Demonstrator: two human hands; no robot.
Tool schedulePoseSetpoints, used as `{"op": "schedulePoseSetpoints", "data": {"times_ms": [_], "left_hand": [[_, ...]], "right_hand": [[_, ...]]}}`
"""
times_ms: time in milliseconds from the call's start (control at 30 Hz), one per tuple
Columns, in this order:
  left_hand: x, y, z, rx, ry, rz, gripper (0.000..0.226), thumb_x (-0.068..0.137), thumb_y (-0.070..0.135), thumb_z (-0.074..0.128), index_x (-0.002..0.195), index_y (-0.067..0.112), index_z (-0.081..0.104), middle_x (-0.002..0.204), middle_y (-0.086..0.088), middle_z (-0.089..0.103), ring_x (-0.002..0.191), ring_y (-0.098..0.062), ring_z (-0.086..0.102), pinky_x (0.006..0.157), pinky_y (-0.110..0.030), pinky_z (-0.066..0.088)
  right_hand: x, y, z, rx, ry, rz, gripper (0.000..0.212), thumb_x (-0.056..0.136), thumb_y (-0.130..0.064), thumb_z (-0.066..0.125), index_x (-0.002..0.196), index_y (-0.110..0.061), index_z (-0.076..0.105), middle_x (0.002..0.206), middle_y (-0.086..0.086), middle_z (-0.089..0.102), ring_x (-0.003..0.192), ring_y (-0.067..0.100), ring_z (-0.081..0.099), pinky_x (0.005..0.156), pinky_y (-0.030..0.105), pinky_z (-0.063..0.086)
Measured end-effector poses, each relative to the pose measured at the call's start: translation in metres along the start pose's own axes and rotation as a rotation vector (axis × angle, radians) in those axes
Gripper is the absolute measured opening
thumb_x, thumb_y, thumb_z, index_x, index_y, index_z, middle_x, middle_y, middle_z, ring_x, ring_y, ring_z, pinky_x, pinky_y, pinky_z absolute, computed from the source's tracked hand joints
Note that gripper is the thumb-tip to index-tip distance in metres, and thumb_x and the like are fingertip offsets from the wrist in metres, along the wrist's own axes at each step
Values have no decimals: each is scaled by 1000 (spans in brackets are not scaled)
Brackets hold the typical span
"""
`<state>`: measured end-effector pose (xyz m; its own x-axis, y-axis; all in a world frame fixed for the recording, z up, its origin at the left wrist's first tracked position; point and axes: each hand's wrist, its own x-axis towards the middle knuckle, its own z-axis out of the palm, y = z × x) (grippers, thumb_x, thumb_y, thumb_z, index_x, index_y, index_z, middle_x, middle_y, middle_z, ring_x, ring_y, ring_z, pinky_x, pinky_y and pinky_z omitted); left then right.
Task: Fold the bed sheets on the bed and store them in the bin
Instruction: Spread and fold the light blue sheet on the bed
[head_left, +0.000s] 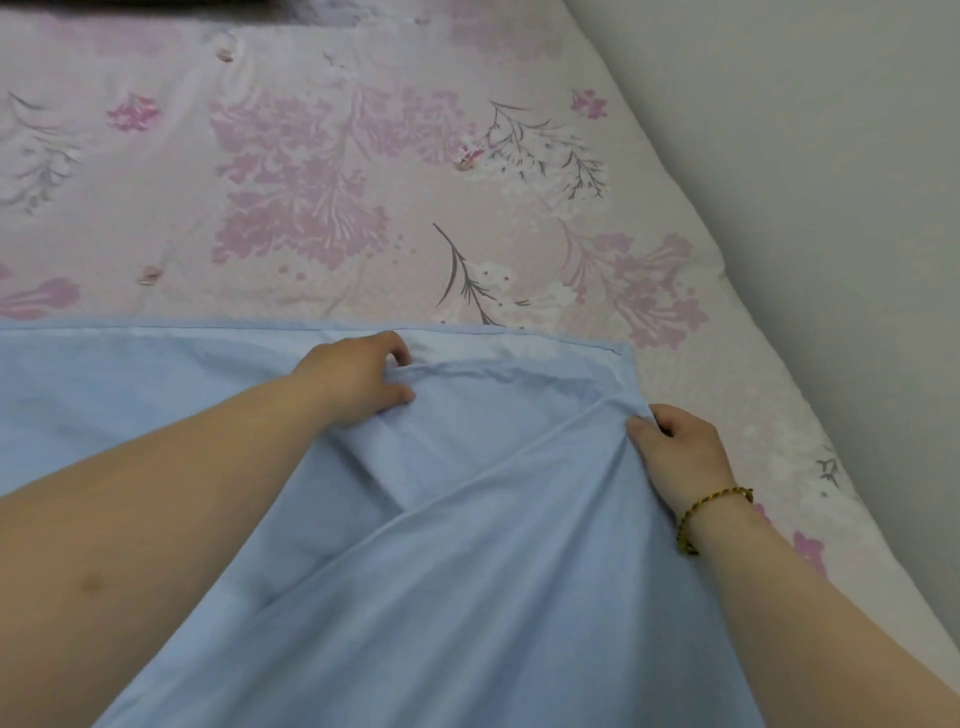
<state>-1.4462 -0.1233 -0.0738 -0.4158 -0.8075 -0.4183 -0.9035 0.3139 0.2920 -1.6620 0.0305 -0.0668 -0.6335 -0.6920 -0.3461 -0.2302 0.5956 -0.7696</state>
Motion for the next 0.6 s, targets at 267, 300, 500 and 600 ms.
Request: {"op": "schedulePoseSetpoints", "data": {"times_ms": [267, 300, 500, 600], "left_hand": [[30, 32, -6, 182, 453, 224, 30, 95, 26, 45, 117, 14, 61, 123, -10, 58, 115, -28, 48, 91, -30, 25], [33, 31, 4, 201, 454, 246, 35, 94, 27, 43, 122, 15, 58, 130, -10, 54, 121, -27, 44, 96, -30, 19], [-24, 5, 49, -252, 454, 196, 48, 91, 21, 55, 137, 14, 43, 149, -8, 32, 136, -25, 30, 109, -24, 15], [-69, -4, 46, -590, 138, 194, 16, 92, 23, 56, 102, 18, 67, 92, 17, 68, 93, 3, 58, 78, 2, 34]], "right_hand": [[10, -2, 2, -93, -12, -69, 37, 93, -15, 50, 104, 20, 54, 109, 36, 57, 86, 39, 59, 66, 35, 48], [10, 2, 4, -91, 6, -77, 36, 93, -15, 49, 101, 20, 56, 103, 35, 59, 75, 30, 55, 55, 25, 44], [9, 6, 10, 32, 52, -45, 30, 95, -15, 48, 97, 11, 62, 86, 20, 61, 74, 18, 46, 49, 10, 35], [2, -4, 8, 90, 82, -30, 30, 95, -15, 48, 105, 9, 61, 113, 25, 61, 82, 17, 46, 58, 17, 37]]}}
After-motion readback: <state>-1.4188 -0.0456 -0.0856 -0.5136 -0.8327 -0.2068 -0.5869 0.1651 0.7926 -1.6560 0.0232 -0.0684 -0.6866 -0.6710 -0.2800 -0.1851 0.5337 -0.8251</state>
